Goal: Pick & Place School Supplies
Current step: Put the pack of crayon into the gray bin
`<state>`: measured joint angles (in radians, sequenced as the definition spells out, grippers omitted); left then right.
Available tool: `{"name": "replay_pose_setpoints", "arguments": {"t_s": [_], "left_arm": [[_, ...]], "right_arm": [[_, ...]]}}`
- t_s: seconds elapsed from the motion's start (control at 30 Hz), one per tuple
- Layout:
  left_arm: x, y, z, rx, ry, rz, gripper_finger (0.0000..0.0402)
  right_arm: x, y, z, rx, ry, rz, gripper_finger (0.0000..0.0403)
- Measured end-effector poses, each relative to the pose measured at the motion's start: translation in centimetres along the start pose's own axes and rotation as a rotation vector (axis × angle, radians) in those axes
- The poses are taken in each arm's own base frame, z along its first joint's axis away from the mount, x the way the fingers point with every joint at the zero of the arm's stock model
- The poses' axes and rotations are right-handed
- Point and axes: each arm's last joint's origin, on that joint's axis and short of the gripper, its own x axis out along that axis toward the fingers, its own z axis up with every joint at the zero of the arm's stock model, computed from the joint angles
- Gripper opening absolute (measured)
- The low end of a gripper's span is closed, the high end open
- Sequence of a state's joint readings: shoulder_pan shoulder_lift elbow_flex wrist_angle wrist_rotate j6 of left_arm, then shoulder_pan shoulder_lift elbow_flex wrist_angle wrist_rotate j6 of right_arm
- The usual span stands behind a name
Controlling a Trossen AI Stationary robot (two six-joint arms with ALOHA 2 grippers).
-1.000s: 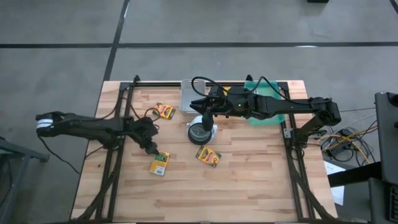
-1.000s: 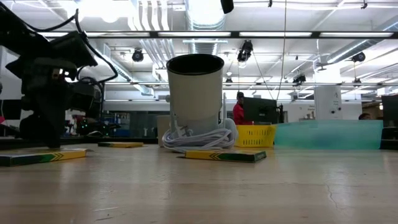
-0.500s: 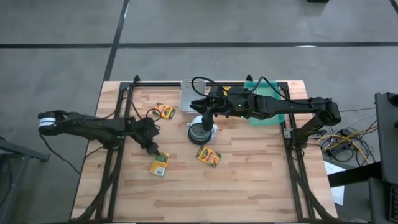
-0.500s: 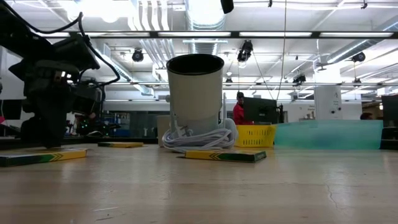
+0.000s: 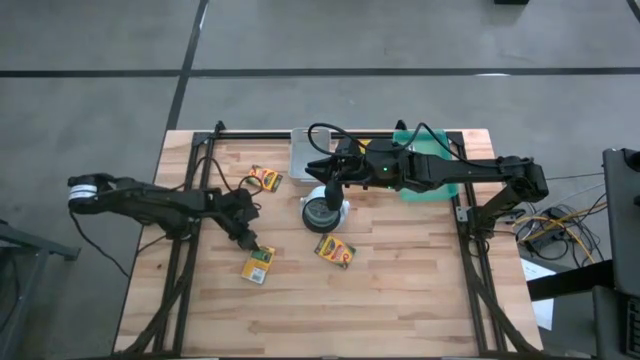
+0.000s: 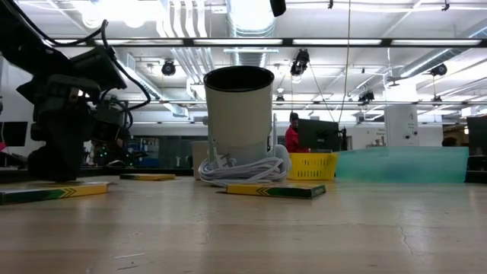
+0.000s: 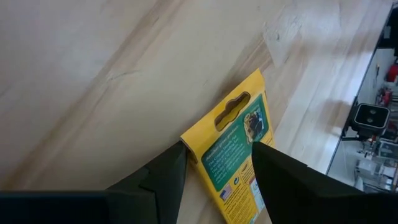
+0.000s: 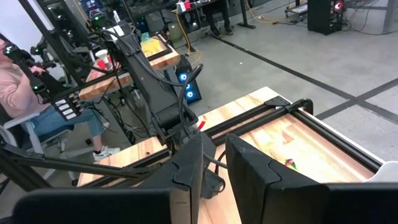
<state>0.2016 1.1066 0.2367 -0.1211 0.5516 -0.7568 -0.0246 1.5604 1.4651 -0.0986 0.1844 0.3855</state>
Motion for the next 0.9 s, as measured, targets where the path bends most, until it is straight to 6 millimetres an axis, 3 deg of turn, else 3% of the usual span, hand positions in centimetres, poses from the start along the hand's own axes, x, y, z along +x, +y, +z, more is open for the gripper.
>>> {"name": "replay_pose_setpoints", "arguments": {"t_s": [0.33, 0.63, 0.9], "left_arm": [[0.6, 0.0, 0.5, 0.009, -0.004, -0.024, 0.0178], [1.3, 0.5, 0.5, -0.011, 0.016, 0.005, 0.0074], [1.3, 0.5, 0.5, -0.008, 0.017, 0.0, 0.001]], "right_arm": [[0.0, 0.0, 0.0, 0.0, 0.0, 0.0, 0.0068], [0.0, 0.0, 0.0, 0.0, 0.0, 0.0, 0.0068], [0.0, 0.0, 0.0, 0.0, 0.0, 0.0, 0.0068]]}}
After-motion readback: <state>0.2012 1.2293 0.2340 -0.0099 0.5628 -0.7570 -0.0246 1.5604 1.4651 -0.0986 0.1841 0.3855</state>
